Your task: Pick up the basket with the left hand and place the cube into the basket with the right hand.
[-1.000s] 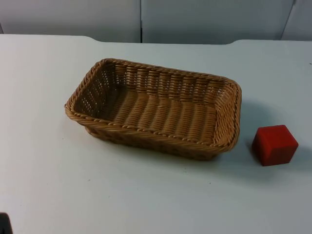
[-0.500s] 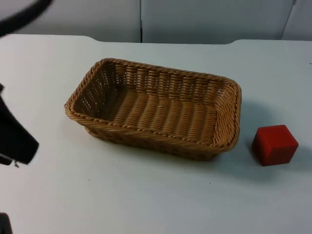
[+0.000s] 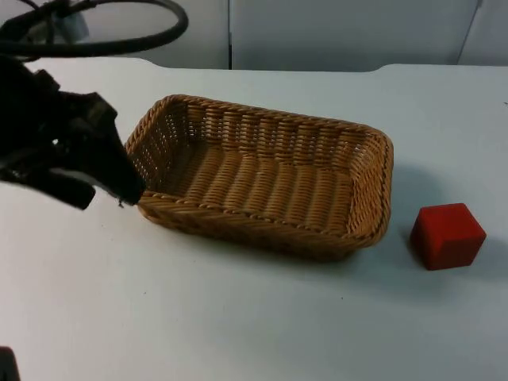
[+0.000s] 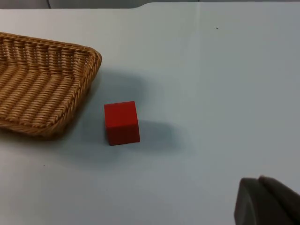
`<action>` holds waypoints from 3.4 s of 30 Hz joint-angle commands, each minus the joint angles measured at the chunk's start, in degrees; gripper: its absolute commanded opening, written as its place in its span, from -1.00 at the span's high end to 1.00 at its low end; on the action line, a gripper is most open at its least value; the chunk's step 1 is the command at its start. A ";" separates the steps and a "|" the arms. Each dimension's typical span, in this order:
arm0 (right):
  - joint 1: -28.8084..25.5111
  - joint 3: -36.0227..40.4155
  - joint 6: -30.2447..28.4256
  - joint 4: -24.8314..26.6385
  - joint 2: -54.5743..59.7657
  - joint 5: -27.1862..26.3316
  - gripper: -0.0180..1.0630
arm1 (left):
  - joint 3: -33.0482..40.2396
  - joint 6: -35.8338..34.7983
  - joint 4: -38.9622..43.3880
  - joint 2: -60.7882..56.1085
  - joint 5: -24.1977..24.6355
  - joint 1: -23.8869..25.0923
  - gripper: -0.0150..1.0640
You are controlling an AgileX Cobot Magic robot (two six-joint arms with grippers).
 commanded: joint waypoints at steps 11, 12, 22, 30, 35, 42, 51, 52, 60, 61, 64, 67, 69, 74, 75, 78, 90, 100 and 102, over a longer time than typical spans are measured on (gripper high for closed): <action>-0.37 0.35 0.12 -0.11 -0.24 -0.27 0.97 | -10.12 13.64 3.65 5.27 -22.47 -7.28 -0.23; -0.37 0.35 0.12 -0.11 -0.24 -0.27 0.97 | -10.12 13.64 3.65 5.27 -22.47 -7.28 -0.23; -0.37 0.35 0.12 -0.11 -0.24 -0.27 0.97 | -16.78 13.64 4.81 18.73 -26.44 -7.18 -0.23; -0.37 0.35 0.12 -0.11 -0.24 -0.27 0.97 | -20.68 13.34 5.09 24.19 -27.13 -6.20 -0.22; -0.37 0.35 0.12 -0.11 -0.24 -0.27 0.97 | -21.27 13.15 5.31 25.70 -27.01 -4.45 -0.19; -0.37 0.35 0.12 -0.11 -0.24 -0.27 0.97 | -21.27 10.51 5.57 25.80 -24.51 -0.25 -0.18; -0.37 0.35 0.12 -0.11 -0.24 -0.27 0.97 | -25.03 10.51 1.25 25.56 -16.54 -1.95 -0.18; -0.37 0.35 0.12 -0.11 -0.24 -0.27 0.97 | -26.38 10.36 1.14 25.56 -15.01 -2.13 -0.18; -0.37 0.35 0.12 -0.11 -0.24 -0.27 0.97 | -34.68 0.99 12.85 25.56 -10.34 -2.58 -0.18; -0.37 0.35 0.12 -0.11 -0.24 -0.27 0.97 | -34.68 0.99 12.85 25.56 -10.34 -2.58 -0.18; -0.37 0.35 0.12 -0.11 -0.24 -0.27 0.97 | -36.05 -3.98 19.81 25.56 -10.59 -2.58 -0.18; -0.37 0.35 0.12 -0.11 -0.24 -0.27 0.97 | -36.05 -7.58 25.10 25.56 -11.02 -2.58 -0.18; -0.37 0.35 0.12 -0.11 -0.24 -0.27 0.97 | -36.05 -11.86 29.99 25.56 -11.43 -2.58 -0.18; -0.37 0.35 0.12 -0.11 -0.24 -0.27 0.97 | -36.05 -18.52 36.82 25.56 -12.13 -2.58 -0.18; -0.37 0.35 0.12 -0.11 -0.24 -0.27 0.97 | -36.05 -21.41 40.04 25.66 -12.13 -2.58 -0.18; -0.37 0.35 0.12 -0.11 -0.24 -0.27 0.97 | -35.93 -25.63 43.16 25.74 -11.88 -2.58 -0.18; -0.37 0.35 0.12 -0.11 -0.24 -0.27 0.97 | -35.93 -32.20 44.49 30.51 -7.07 -2.58 0.11; -0.37 0.35 0.12 -0.11 -0.24 -0.27 0.97 | -35.93 -34.81 42.75 26.49 0.02 -2.58 0.97; -0.37 0.35 0.12 -0.11 -0.24 -0.27 0.97 | -35.93 -35.74 42.75 24.21 1.38 -2.48 0.97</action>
